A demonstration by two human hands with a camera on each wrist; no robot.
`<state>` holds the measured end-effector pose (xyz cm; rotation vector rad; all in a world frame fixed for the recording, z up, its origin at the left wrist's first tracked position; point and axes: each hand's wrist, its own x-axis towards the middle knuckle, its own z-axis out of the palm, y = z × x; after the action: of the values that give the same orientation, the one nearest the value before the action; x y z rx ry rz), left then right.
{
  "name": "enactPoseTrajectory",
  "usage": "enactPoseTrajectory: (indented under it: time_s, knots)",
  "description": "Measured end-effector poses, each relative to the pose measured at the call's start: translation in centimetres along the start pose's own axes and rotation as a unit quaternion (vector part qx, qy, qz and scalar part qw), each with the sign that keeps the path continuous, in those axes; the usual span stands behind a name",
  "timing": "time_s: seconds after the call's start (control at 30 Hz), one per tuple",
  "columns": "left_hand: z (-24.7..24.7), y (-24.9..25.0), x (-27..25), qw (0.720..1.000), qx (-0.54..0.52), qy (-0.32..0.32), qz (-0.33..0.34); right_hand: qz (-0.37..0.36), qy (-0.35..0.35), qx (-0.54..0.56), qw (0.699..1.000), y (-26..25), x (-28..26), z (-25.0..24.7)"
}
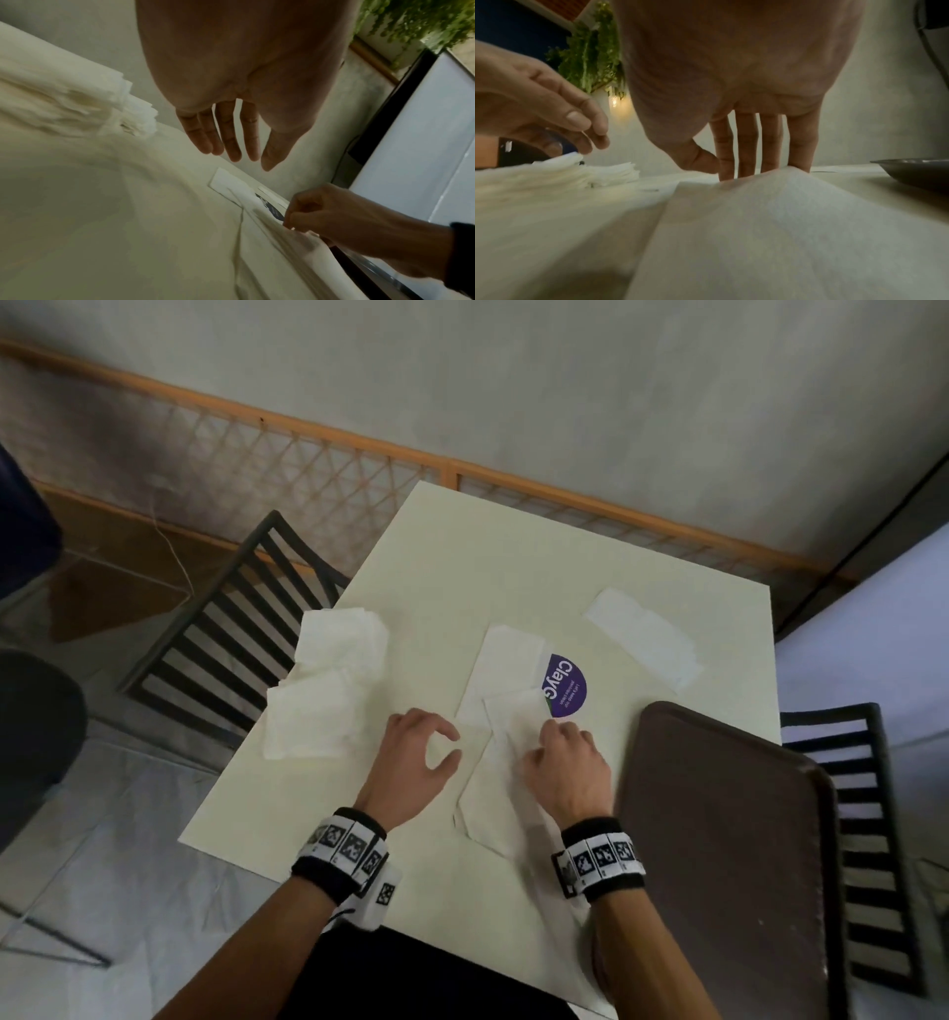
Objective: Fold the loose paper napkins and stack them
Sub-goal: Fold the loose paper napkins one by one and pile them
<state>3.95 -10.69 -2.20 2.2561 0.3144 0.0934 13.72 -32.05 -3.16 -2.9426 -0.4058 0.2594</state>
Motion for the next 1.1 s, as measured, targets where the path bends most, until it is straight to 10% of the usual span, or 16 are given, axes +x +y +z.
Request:
enactPoseTrajectory:
  time_s: [0.27,0.47,0.63,0.8,1.1]
  knots:
    - [0.9,2.7,0.5,0.995,-0.078,-0.059,0.008,0.017,0.070,0.277,0.958,1.1,-0.1,-2.8]
    - [-0.6,6.0,1.3,0.964,-0.241,-0.088,-0.071,-0.001,0.068,0.603,0.795,-1.8,-2.6,-9.2]
    - [-2.8,7.7,1.3,0.947,-0.320,-0.012,-0.022,0.055,0.068,0.692,0.717,-3.0,-2.8,-9.4]
    - [-4.4,8.2,1.4,0.957,-0.287,0.010,-0.028,0.066,-0.166,0.704,0.688,-3.8,-3.0,-9.0]
    - [-8.2,6.6,1.8,0.966,-0.254,0.000,0.051,-0.090,-0.009,0.703,0.706,-3.8,-1.3,-7.9]
